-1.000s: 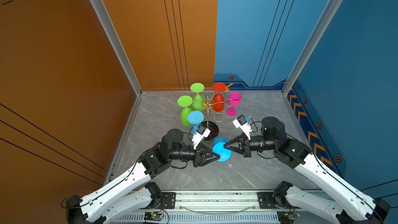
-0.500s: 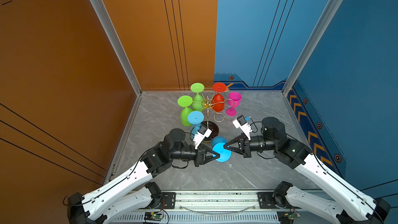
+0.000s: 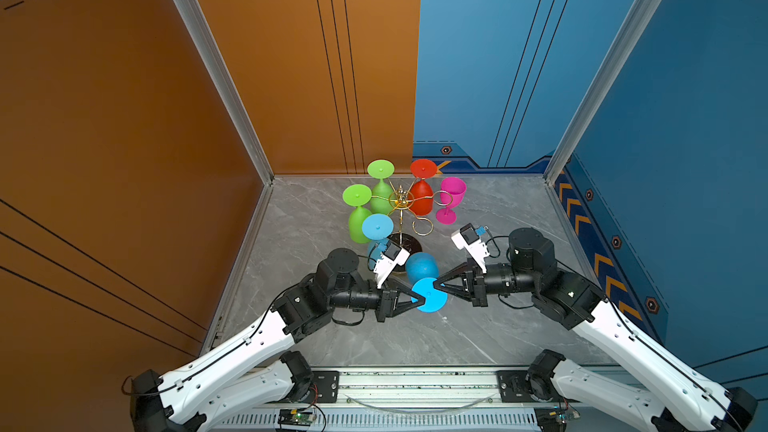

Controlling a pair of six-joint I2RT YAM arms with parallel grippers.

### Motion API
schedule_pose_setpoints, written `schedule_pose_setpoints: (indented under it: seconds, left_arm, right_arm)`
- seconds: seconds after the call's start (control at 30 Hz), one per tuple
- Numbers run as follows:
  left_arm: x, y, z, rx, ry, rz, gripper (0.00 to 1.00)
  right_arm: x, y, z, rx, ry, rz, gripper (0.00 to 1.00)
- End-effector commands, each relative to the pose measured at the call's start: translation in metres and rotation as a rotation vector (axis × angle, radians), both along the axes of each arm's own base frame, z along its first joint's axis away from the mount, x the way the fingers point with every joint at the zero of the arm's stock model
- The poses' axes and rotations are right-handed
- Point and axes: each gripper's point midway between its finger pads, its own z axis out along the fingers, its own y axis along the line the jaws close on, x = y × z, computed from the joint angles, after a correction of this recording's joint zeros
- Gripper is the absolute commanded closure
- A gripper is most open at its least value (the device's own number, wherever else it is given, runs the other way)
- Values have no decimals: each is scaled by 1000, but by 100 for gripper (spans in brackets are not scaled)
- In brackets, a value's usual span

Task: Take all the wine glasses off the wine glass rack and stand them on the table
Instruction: 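Grasp the cyan glass foot with the left gripper while the right releases it, then swing the cyan glass bowl-up toward the robot with the left gripper while the right withdraws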

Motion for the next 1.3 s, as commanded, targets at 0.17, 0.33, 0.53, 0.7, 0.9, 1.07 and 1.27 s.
schedule_pose_setpoints:
  seconds: [0.17, 0.33, 0.53, 0.7, 0.9, 1.07, 1.27]
  left_arm:
    - [-6, -8, 16, -27, -68, -37, 100]
    - [-4, -10, 13, -17, -91, -30, 100]
    - [3, -8, -10, 128, -161, 34, 100]
    - [-5, -13, -24, 225, -273, 7, 100]
    - [-13, -12, -34, 330, -437, -33, 100]
    - [-9, 0, -44, 451, -638, -31, 100]
    - [-10, 10, -47, 544, -864, -51, 100]
  right_arm:
    - [-3, -11, -6, -42, -6, -44, 71]
    - [-6, -22, -5, -82, -20, -71, 63]
    - [1, -36, 1, -113, -27, -141, 44]
    - [12, -45, 3, -111, -17, -198, 39]
    - [34, -59, 1, -112, 37, -307, 35]
    - [56, -72, -5, -115, 101, -401, 33]
    - [73, -78, -6, -122, 134, -446, 33]
